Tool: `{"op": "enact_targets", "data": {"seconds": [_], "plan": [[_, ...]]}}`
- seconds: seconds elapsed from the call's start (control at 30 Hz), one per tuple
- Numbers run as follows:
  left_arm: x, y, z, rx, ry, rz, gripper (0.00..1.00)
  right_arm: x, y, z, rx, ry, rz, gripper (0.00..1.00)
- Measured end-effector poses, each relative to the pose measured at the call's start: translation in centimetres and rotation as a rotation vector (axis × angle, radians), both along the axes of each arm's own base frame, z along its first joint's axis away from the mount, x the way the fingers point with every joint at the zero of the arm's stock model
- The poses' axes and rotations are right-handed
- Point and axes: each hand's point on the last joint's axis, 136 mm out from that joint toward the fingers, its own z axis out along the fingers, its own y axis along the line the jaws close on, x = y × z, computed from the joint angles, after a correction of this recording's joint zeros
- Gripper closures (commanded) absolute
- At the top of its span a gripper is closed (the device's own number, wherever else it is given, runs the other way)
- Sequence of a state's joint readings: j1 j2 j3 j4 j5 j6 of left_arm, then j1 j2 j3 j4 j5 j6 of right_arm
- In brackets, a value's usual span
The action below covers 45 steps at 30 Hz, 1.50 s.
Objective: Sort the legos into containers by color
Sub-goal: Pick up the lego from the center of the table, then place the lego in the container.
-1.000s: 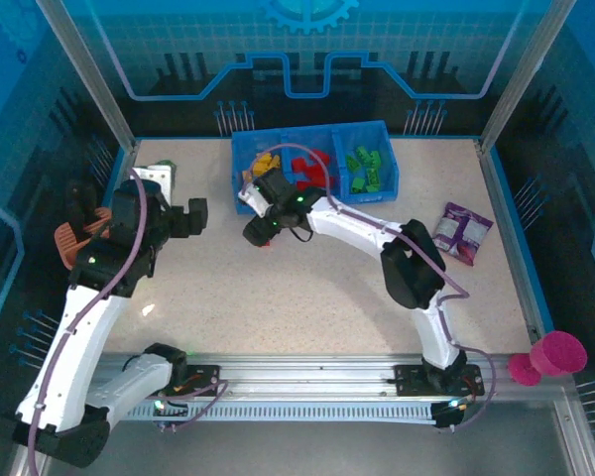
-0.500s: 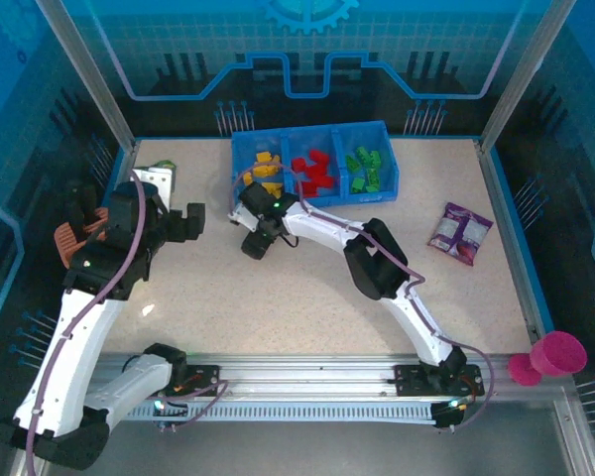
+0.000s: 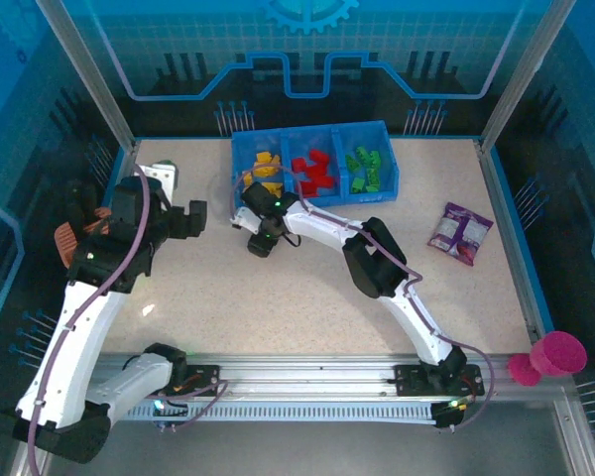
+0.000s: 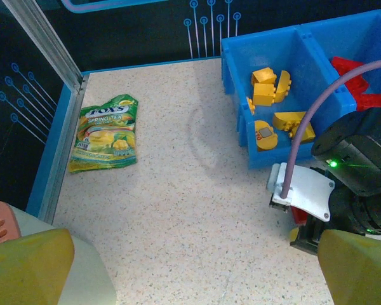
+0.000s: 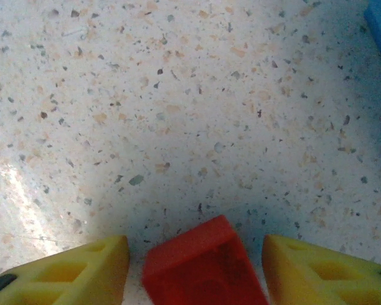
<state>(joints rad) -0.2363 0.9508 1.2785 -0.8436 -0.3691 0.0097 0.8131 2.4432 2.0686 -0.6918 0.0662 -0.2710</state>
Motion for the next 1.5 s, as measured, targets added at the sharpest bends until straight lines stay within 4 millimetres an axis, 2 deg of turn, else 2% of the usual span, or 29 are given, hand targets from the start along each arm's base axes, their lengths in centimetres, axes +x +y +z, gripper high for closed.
{"op": "enact_targets", "data": {"seconds": [0.27, 0.43, 0.53, 0.7, 0.77, 0.87, 1.0, 1.17, 1.3, 1.5], "plan": [[0.3, -0.1, -0.3, 0.002, 0.011, 0.000, 0.01, -0.1, -0.3, -0.1, 0.014, 0.015, -0.001, 0.67], [0.4, -0.1, -0.3, 0.001, 0.013, 0.002, 0.01, -0.2, -3.5, 0.7, 0.000, 0.061, -0.046, 0.69], [0.5, -0.1, -0.2, -0.001, 0.008, 0.002, 0.01, 0.8, -6.2, 3.5, 0.017, 0.056, -0.100, 0.68], [1.1, -0.2, -0.6, 0.002, 0.019, 0.003, 0.01, 4.1, -10.6, 11.9, 0.133, -0.065, -0.218, 0.66], [1.5, -0.3, -1.1, 0.006, 0.038, 0.005, 0.01, 5.7, -12.2, 14.7, 0.181, -0.119, -0.266, 0.66], [2.2, -0.3, -1.5, 0.001, 0.042, 0.012, 0.01, 8.5, -14.0, 16.5, 0.230, -0.174, -0.325, 0.66], [2.4, -0.2, -1.8, -0.028, 0.010, 0.022, 0.01, 11.6, -15.0, 15.9, 0.256, -0.186, -0.369, 0.65], [2.9, -0.5, -2.3, -0.049, -0.003, 0.019, 0.01, 14.0, -14.2, 13.7, 0.283, -0.167, -0.392, 0.64], [3.3, -0.7, -3.5, -0.070, 0.002, 0.020, 0.01, 16.0, -13.6, 12.0, 0.322, -0.143, -0.425, 0.63], [3.4, -1.2, -4.2, -0.104, 0.010, 0.017, 0.01, 19.0, -14.2, 10.1, 0.426, -0.089, -0.505, 0.60]]}}
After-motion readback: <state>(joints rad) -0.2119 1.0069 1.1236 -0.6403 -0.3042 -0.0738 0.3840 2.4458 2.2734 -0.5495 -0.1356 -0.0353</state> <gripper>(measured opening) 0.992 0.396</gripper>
